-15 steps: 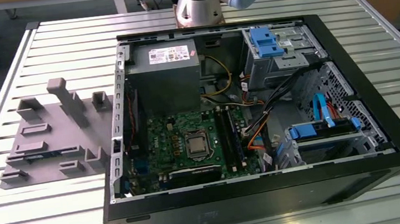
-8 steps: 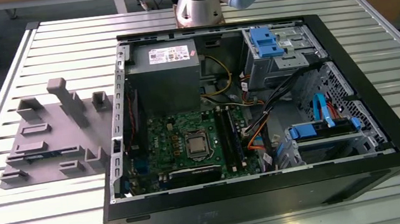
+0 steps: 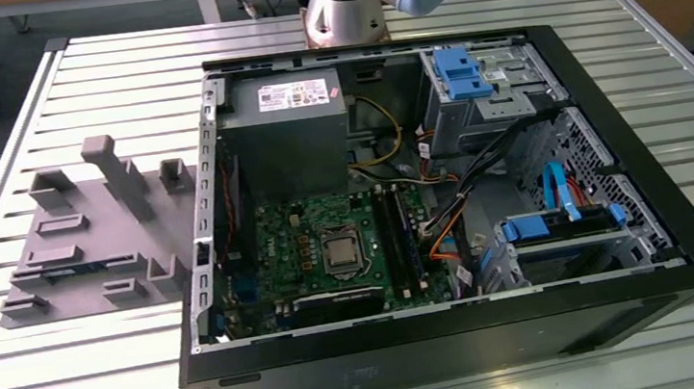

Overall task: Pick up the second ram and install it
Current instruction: 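Pick up the second ram and move it above second insertion slot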

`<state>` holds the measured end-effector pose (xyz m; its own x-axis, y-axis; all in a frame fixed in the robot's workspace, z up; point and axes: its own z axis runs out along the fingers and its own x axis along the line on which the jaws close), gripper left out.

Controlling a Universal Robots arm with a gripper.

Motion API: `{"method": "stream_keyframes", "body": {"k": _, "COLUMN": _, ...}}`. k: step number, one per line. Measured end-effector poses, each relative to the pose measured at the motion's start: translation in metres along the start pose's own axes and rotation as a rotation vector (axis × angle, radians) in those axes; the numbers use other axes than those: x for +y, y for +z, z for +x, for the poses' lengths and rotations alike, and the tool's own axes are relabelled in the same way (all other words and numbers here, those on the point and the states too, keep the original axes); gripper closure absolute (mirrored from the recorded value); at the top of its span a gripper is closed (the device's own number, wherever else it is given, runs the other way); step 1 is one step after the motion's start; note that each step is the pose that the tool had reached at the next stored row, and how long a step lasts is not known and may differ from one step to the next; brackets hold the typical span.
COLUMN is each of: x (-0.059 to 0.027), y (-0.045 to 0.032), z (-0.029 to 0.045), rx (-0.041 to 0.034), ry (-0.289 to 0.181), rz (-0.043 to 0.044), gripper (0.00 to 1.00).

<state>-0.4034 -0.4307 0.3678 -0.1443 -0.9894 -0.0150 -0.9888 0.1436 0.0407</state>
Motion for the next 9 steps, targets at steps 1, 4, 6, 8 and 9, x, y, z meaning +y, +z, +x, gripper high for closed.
{"method": "stream_keyframes", "body": {"k": 1, "x": 0.0000, "y": 0.0003, "z": 0.0000, "rx": 0.0008, "ry": -0.018, "rz": -0.0003, "gripper": 0.89}}
{"method": "stream_keyframes", "body": {"k": 4, "x": -0.0001, "y": 0.0015, "z": 0.0000, "rx": 0.0032, "ry": -0.074, "rz": -0.0013, "gripper": 0.89}}
{"method": "stream_keyframes", "body": {"k": 6, "x": 0.0000, "y": 0.0026, "z": 0.0001, "rx": 0.0039, "ry": -0.096, "rz": -0.0014, "gripper": 0.89}}
{"method": "stream_keyframes", "body": {"k": 8, "x": 0.0000, "y": 0.0027, "z": 0.0001, "rx": 0.0041, "ry": -0.096, "rz": -0.0016, "gripper": 0.89}}
{"method": "stream_keyframes", "body": {"k": 9, "x": 0.0000, "y": 0.0027, "z": 0.0001, "rx": 0.0042, "ry": -0.097, "rz": -0.0016, "gripper": 0.89}}
